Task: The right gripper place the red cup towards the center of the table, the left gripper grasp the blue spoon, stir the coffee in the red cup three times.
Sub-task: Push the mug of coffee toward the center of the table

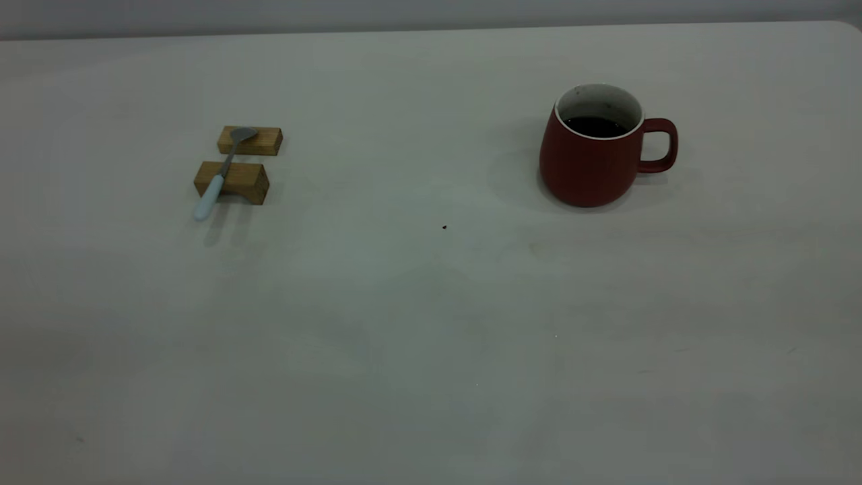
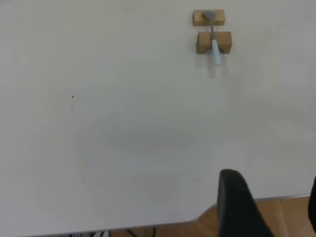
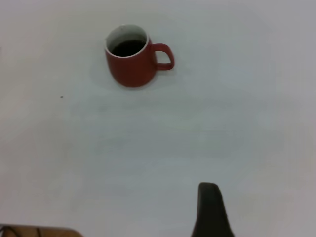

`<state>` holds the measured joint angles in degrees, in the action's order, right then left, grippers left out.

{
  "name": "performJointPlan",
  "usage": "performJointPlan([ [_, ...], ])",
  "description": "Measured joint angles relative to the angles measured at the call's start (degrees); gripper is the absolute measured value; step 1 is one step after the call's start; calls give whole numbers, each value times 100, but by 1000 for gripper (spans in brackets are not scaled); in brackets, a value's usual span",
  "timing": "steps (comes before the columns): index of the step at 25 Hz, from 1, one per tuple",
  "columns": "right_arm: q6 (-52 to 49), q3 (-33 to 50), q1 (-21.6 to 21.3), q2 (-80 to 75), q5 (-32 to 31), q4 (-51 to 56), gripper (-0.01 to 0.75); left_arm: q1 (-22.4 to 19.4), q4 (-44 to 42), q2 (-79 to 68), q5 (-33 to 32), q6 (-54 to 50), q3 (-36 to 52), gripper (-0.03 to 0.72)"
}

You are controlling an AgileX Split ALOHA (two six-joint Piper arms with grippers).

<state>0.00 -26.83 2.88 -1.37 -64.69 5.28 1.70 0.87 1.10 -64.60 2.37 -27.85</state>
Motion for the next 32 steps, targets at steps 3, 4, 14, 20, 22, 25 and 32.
performJointPlan([
  [3, 0, -19, 0, -388, 121, 144, 572, 0, 0, 0, 0, 0, 0, 423],
  [4, 0, -57, 0, -576, 214, 157, 572, 0, 0, 0, 0, 0, 0, 423],
  [14, 618, -179, 0, -4346, 2791, 379, 572, 0, 0, 0, 0, 0, 0, 423],
  [20, 2154, -919, 0, -7000, 4199, 567, 572, 0, 0, 0, 0, 0, 0, 423],
  [22, 2670, -1365, 1, -7821, 4489, 594, 572, 0, 0, 0, 0, 0, 0, 423],
  [25, 3429, -2145, 84, -9057, 4646, 654, 572, 0, 0, 0, 0, 0, 0, 423],
  [32, 6360, -4044, 404, -11468, 3963, 673, 572, 0, 0, 0, 0, 5, 0, 423],
])
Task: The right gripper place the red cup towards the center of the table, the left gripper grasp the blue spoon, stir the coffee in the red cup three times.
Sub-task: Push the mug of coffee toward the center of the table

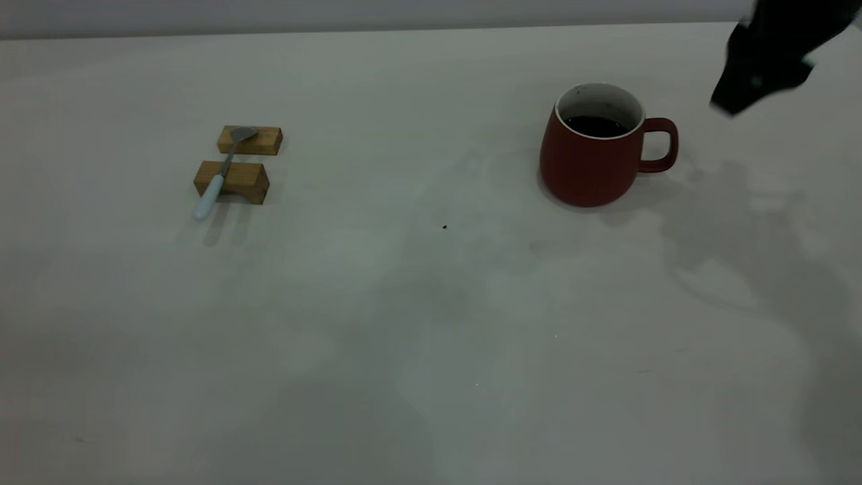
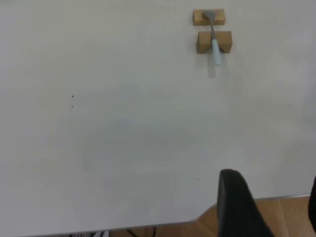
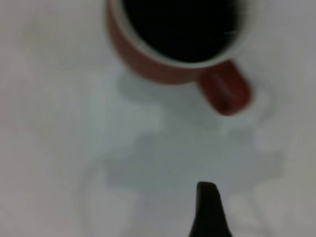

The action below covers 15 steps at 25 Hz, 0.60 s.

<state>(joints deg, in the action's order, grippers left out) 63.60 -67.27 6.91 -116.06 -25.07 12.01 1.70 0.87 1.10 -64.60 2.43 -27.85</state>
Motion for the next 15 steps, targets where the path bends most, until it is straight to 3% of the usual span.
performJointPlan([
  [5, 1663, -1023, -17, -925, -905, 257, 572, 0, 0, 0, 0, 0, 0, 423],
  [15, 3879, -1830, -168, -1637, -938, 1109, 572, 0, 0, 0, 0, -5, 0, 423],
])
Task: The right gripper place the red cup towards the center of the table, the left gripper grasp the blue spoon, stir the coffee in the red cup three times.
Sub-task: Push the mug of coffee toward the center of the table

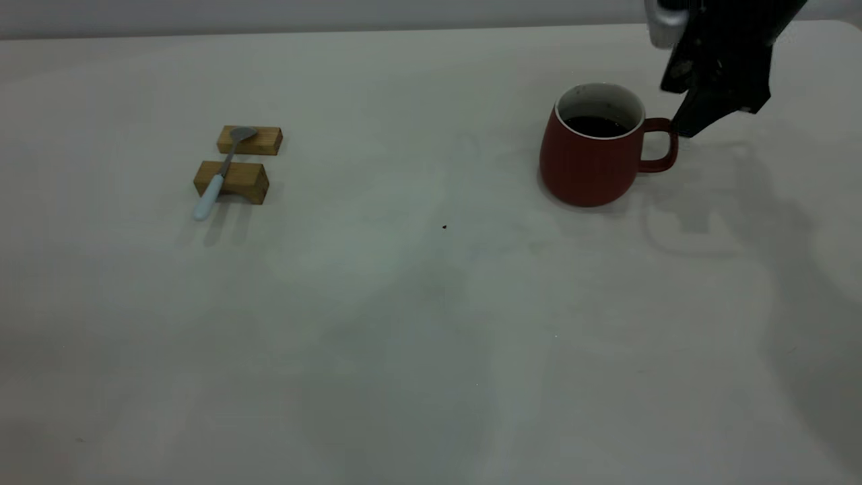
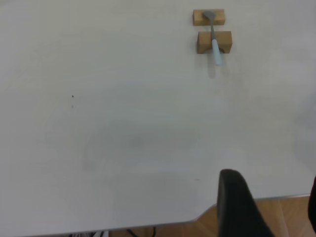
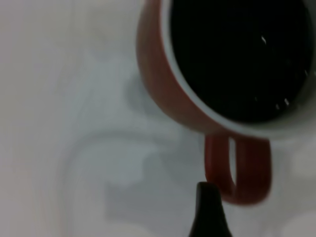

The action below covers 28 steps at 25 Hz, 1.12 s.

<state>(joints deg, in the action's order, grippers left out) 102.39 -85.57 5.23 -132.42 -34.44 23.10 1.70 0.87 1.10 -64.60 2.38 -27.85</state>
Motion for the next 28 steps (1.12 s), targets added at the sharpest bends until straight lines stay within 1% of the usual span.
performJointPlan([
  [5, 764, -16, 0, -219, 29, 488, 572, 0, 0, 0, -5, 0, 0, 423],
  [10, 1484, -16, 18, -452, 312, 1172, 572, 0, 0, 0, -5, 0, 0, 423],
  [12, 1797, -16, 95, -484, 415, 1433, 572, 0, 0, 0, -5, 0, 0, 423],
  [15, 1928, -16, 314, -535, 592, 1773, 572, 0, 0, 0, -5, 0, 0, 423],
  [19, 1955, -114, 648, -623, 660, 1904, 572, 0, -4, 0, -11, -6, 0, 423],
  [22, 1962, -301, 909, -752, 660, 2037, 572, 0, -4, 0, -11, -6, 0, 423],
  [28, 1962, -782, 1453, -1019, 660, 2675, 572, 0, -4, 0, -15, -6, 0, 423],
])
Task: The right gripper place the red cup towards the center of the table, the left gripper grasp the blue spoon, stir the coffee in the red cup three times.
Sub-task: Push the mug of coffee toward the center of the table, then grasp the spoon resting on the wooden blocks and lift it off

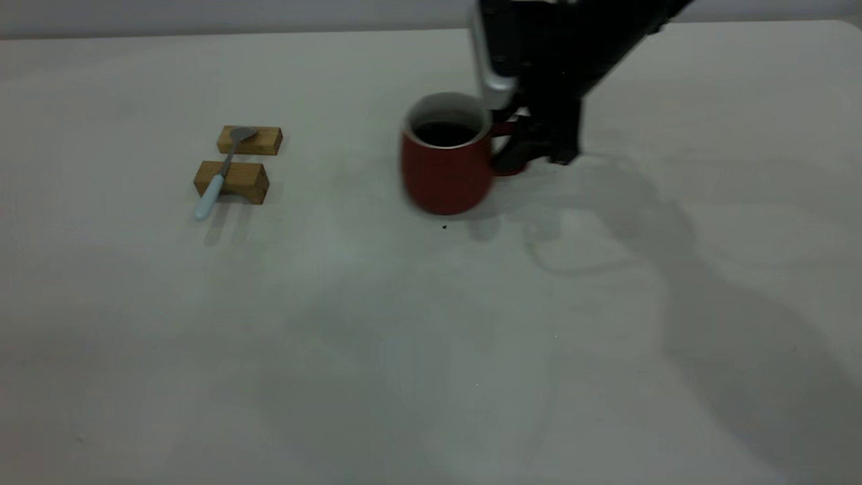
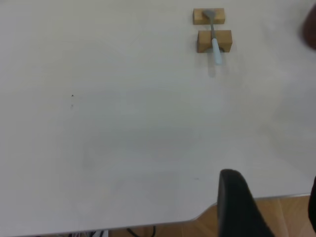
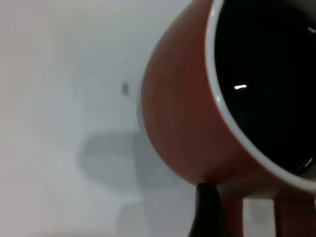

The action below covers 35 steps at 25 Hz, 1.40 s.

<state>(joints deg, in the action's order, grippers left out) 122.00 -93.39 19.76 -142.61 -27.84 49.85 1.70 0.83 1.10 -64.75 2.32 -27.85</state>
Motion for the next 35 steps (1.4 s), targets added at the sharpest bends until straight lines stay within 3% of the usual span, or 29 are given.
performJointPlan([
  [5, -85, -110, 151, -48, 43, 174, 572, 0, 0, 0, 0, 0, 0, 423],
  [8, -552, -121, 45, -17, -265, -74, 572, 0, 0, 0, 0, 0, 0, 423],
  [13, -1915, -140, -263, 341, -1702, -1342, 572, 0, 0, 0, 0, 0, 0, 423],
  [18, -3172, -140, -506, 996, -3161, -1597, 572, 0, 0, 0, 0, 0, 0, 423],
  [21, -4403, -140, -545, 1535, -3863, -1142, 572, 0, 0, 0, 0, 10, 0, 423],
  [25, -6892, -140, -539, 2216, -4008, 52, 572, 0, 0, 0, 0, 10, 0, 423],
  [28, -8504, -140, -536, 2801, -4048, 217, 572, 0, 0, 0, 0, 5, 0, 423],
  [30, -9557, -140, -536, 3254, -4074, -430, 572, 0, 0, 0, 0, 5, 0, 423],
  [35, -11957, -131, -536, 4580, -4246, -3729, 572, 0, 0, 0, 0, 5, 0, 423],
])
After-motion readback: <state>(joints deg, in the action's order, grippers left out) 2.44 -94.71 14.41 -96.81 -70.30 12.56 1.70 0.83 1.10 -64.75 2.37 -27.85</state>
